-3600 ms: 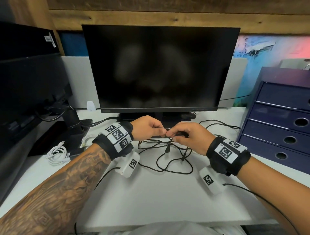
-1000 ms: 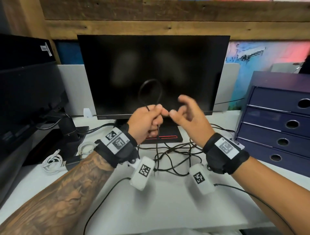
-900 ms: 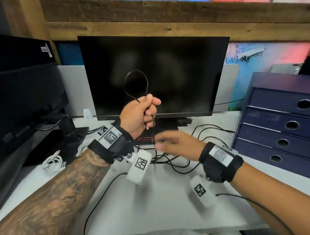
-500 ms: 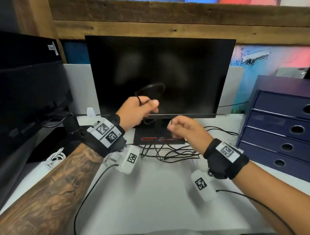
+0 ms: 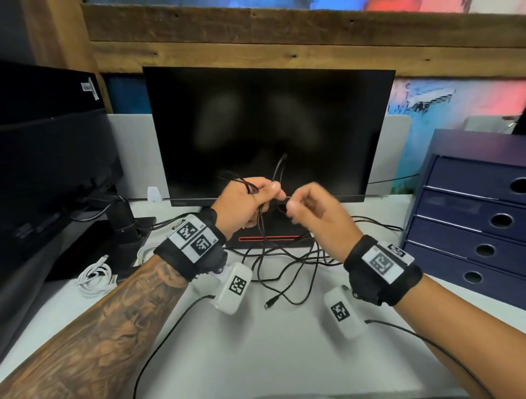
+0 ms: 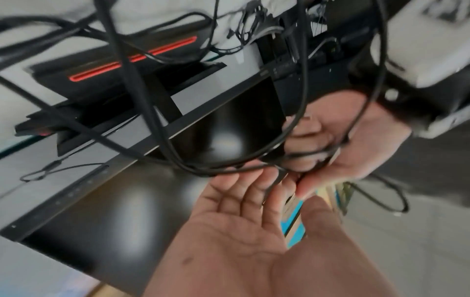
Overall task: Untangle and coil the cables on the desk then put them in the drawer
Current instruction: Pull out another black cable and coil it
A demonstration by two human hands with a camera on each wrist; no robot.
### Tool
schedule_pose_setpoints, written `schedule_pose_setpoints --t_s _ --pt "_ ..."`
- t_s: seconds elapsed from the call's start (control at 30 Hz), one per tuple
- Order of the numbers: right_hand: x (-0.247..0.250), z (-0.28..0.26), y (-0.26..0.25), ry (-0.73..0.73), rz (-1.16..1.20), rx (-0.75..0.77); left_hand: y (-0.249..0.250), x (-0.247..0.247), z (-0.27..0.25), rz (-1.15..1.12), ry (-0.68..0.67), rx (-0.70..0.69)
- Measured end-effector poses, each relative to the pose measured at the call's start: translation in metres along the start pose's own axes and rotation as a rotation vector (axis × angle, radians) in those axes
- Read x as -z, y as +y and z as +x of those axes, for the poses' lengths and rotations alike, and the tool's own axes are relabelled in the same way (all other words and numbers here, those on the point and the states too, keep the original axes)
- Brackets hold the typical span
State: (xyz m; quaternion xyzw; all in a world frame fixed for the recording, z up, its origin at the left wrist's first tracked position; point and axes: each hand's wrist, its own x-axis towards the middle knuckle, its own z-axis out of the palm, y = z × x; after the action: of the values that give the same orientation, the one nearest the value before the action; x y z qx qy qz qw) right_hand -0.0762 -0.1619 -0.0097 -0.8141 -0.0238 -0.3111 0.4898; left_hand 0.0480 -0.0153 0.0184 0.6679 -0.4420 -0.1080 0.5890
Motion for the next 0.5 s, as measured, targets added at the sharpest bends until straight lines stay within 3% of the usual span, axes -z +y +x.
schedule_pose_setpoints --t_s 0.1,0.27,0.37,0.5 --pt "-0.014 -0.01 -0.001 -0.166 -0.106 -0.025 0.003 0.0 0.001 -0.114 -0.029 0.023" --pt "-0.017 -0.012 -0.007 -0.4 -0.175 -0.111 0.006 0.003 0.001 -0.032 0.033 -0.059" --pt "-0.007 -0.011 -0.006 -0.414 -0.294 -0.07 0.011 0.018 0.007 -0.118 0.203 -0.081" --pt "0.008 -0.002 -0.005 -0.28 -0.232 -0.107 0.014 0.048 0.013 -0.251 0.396 -0.086"
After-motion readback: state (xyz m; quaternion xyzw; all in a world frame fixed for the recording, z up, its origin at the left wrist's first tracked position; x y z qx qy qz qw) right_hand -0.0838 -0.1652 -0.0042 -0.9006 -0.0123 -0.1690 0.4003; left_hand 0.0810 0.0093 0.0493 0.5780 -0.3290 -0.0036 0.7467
